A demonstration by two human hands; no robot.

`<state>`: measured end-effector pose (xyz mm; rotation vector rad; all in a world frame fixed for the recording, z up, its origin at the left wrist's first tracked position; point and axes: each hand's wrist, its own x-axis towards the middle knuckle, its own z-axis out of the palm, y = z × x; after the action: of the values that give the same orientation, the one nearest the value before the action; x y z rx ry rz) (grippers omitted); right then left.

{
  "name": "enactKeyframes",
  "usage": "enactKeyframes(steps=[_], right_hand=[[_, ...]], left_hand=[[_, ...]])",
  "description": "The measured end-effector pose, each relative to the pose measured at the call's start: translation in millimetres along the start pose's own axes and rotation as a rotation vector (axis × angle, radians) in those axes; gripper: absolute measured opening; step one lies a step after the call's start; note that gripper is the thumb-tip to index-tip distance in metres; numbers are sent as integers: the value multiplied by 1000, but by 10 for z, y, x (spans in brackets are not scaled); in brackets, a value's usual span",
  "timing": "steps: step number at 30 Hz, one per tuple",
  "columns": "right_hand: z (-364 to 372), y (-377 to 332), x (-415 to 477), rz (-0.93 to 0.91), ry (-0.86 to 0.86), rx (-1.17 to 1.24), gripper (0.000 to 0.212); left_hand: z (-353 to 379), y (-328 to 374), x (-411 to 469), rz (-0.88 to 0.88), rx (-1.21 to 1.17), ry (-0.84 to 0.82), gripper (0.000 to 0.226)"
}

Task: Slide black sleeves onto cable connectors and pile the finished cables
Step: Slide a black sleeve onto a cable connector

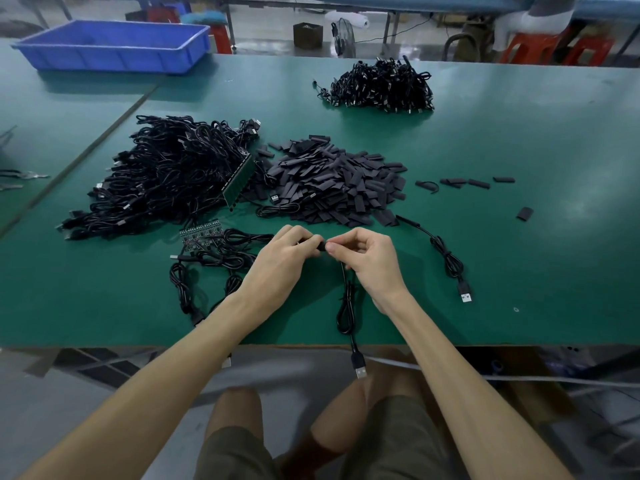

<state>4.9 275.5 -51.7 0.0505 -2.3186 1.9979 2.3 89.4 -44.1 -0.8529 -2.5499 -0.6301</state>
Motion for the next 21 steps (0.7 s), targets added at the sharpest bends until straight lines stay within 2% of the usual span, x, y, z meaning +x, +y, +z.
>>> enactKeyframes(steps=[8, 14, 16, 19, 21], right_hand=[[-18, -13, 4, 11, -1, -2, 10], [-14, -16, -3, 1, -2, 17, 9], [-23, -14, -8, -4, 1, 44, 10], [-27, -11, -10, -6, 22, 84, 9], [-15, -9, -5, -1, 35, 99, 9]], left_hand=[[-5, 5, 3, 30, -20, -9, 28], [38, 10, 21, -50, -41, -1, 27], [38, 12, 47, -141, -119, 45, 25], [-5, -43, 90, -417, -355, 116, 23], [-26, -83, 108, -516, -504, 122, 14]])
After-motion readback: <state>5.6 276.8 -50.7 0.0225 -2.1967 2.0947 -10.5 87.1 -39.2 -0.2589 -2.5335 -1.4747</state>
